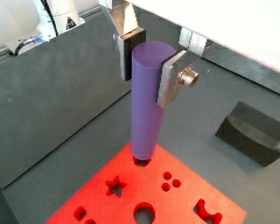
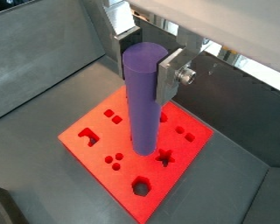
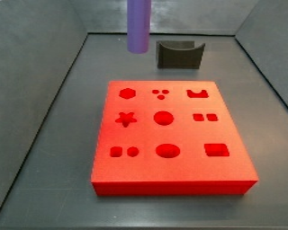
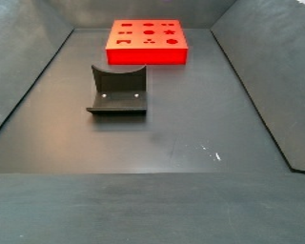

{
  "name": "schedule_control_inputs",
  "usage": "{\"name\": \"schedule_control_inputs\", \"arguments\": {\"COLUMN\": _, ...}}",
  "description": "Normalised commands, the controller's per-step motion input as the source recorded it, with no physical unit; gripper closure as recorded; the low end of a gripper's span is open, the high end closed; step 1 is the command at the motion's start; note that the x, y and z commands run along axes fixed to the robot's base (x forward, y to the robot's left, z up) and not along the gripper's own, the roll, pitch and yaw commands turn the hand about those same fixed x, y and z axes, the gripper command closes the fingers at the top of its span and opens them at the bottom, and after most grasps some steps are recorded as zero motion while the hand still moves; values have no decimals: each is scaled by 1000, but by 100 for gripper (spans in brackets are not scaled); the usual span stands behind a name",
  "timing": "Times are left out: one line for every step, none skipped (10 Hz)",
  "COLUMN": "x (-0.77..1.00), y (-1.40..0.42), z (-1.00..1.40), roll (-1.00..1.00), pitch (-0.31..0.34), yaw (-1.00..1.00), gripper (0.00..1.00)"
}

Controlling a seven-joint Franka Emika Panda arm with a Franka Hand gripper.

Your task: Insert the round object.

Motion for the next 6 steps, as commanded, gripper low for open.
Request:
{"name": "schedule_control_inputs", "arguments": {"x": 240, "y": -26, "z": -569, "roll": -94, "pitch": -24, "yaw": -23, "gripper": 100}}
{"name": "schedule_control_inputs", "arguments": {"x": 580, "y": -169, "z": -671, "roll": -44, "pitch": -84, "yaw": 0, "gripper": 100}}
{"name": "schedule_control_inputs", "arguments": {"x": 637, "y": -266, "z": -557, "roll": 4, "pitch": -37, "yaw": 0, "gripper": 100}}
{"name": "schedule_control_inputs", "arguments": {"x": 460, "y": -220, "z": -351, "roll": 99, "pitch": 0, "yaw": 0, "gripper": 100}}
{"name": "schedule_control_inputs", "arguments": {"x": 297, "y": -83, "z": -243, "roll": 131, "pitch": 24, "yaw": 0, "gripper": 100}}
{"name": "schedule_control_inputs", "arguments": {"x": 311, "y": -60, "z": -274, "roll": 133, "pitch": 16, "yaw": 0, "gripper": 100}}
